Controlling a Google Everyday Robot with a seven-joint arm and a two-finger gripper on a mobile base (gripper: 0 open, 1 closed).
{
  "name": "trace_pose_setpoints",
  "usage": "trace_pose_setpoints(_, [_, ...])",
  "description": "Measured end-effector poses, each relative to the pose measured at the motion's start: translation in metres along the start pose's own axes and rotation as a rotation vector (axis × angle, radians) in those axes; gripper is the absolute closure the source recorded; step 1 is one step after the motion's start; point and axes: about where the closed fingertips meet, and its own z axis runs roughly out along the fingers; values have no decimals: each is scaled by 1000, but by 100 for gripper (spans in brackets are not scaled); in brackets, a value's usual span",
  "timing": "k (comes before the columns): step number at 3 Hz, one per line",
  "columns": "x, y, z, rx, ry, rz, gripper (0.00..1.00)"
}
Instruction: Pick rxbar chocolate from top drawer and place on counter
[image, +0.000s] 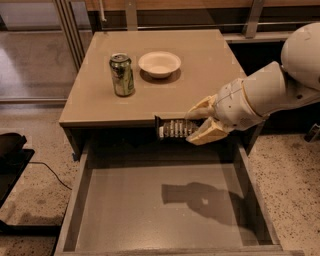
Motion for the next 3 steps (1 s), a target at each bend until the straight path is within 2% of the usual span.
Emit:
trace_pose_setpoints(1, [-8, -8, -4, 43, 12, -23, 100])
trace_pose_setpoints(2, [-15, -44, -27, 162, 22, -28, 100])
trace_pose_setpoints(3, [-8, -91, -54, 291, -25, 38, 100])
